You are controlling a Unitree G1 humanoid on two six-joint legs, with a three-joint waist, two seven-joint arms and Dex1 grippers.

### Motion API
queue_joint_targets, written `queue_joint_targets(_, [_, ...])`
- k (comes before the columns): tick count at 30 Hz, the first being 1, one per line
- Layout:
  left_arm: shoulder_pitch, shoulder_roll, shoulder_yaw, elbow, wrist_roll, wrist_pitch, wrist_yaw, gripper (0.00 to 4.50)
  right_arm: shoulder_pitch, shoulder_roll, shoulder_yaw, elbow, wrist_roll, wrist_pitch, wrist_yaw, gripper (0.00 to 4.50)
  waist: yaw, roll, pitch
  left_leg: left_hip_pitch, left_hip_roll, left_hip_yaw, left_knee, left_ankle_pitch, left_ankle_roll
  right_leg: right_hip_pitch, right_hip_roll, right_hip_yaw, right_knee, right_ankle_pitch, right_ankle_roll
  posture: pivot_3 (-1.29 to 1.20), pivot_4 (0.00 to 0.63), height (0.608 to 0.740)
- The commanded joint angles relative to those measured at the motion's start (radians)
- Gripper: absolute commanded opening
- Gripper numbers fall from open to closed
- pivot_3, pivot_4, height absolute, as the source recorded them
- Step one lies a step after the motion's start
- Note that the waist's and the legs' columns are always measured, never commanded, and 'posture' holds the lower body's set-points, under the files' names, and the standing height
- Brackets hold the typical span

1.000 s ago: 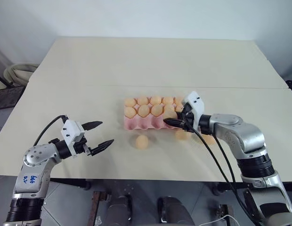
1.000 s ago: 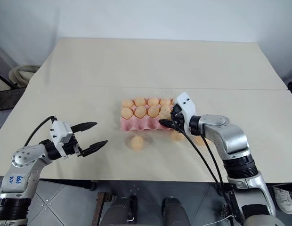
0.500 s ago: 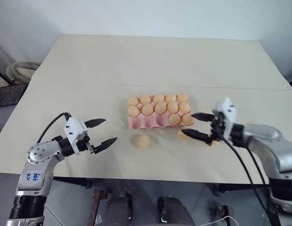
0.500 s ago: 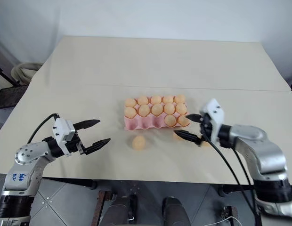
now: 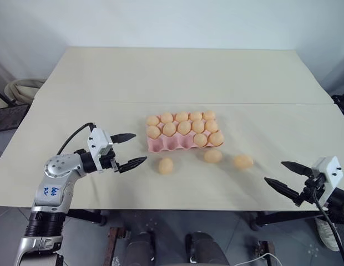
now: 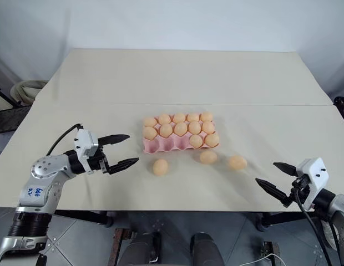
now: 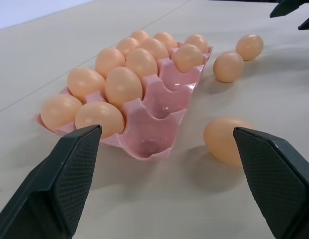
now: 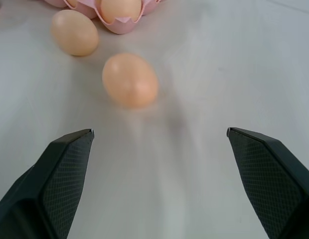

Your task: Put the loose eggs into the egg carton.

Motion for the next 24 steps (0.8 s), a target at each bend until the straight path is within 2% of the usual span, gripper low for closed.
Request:
queue_joint_targets(1, [-0.006,0.01,0.016,-0.008,-0.005,-0.016,-0.008,4.5,-0.042,-0.014,0.03,-0.013,-0.01,-0.039,0.002,4.48,0.002,0.0,0.0,0.0,0.0,0.0,0.0,0.0,0.0,0.0,0.0,0.0,0.0,0.0,0.0,0.0,0.15,0.74])
queue_joint_targets(8, [0.065,0.025,0.042,-0.061,-0.018,-0.006,-0.007,4.5,-0.225,-0.11,0.198,0.035,-0.056,0.063,0.043,4.48,0.004,0.0,0.0,-0.002,0.0,-0.001,-0.001,0.002,0.004,-0.002,0.0,-0.001,-0.002,0.0,0.0,0.0,0.15,0.74])
queue_joint_targets(12, [0.089,0.025,0.05,-0.085,-0.02,-0.005,0.003,4.5,-0.332,-0.137,0.318,0.126,-0.114,0.084,0.082,4.48,0.005,0.0,0.0,-0.002,0.001,-0.001,-0.001,0.002,0.004,-0.002,-0.001,-0.001,-0.003,-0.001,-0.001,0.0,0.15,0.74])
queue_joint_targets(15, [0.104,0.025,0.063,-0.101,-0.022,-0.002,0.016,4.5,-0.36,-0.14,0.349,0.167,-0.114,0.077,0.117,3.88,0.008,0.0,0.0,-0.004,0.001,-0.002,-0.002,0.001,0.004,-0.002,-0.001,-0.002,-0.006,-0.001,-0.001,0.0,0.15,0.74])
queue_joint_targets(21, [0.127,0.025,0.076,-0.116,-0.022,-0.002,0.028,4.5,-0.373,-0.134,0.351,0.168,-0.108,0.039,0.137,1.83,0.003,0.0,0.0,-0.005,0.001,-0.002,-0.003,-0.002,0.005,-0.002,-0.001,-0.003,-0.009,-0.001,-0.001,0.0,0.15,0.74])
queue_joint_targets(22, [0.132,0.025,0.08,-0.119,-0.023,-0.002,0.032,4.5,-0.374,-0.131,0.339,0.149,-0.095,0.045,0.131,1.62,0.003,0.0,0.0,-0.005,0.001,-0.002,-0.003,-0.002,0.005,-0.002,-0.001,-0.003,-0.009,-0.001,-0.001,0.0,0.15,0.74])
queue_joint_targets(24, [0.146,0.028,0.093,-0.123,-0.024,-0.001,0.042,4.5,-0.374,-0.131,0.32,0.08,-0.044,0.085,0.138,1.62,0.002,0.0,0.0,-0.005,0.001,-0.002,-0.003,-0.002,0.005,-0.002,-0.001,-0.003,-0.009,-0.001,-0.001,0.0,0.15,0.74])
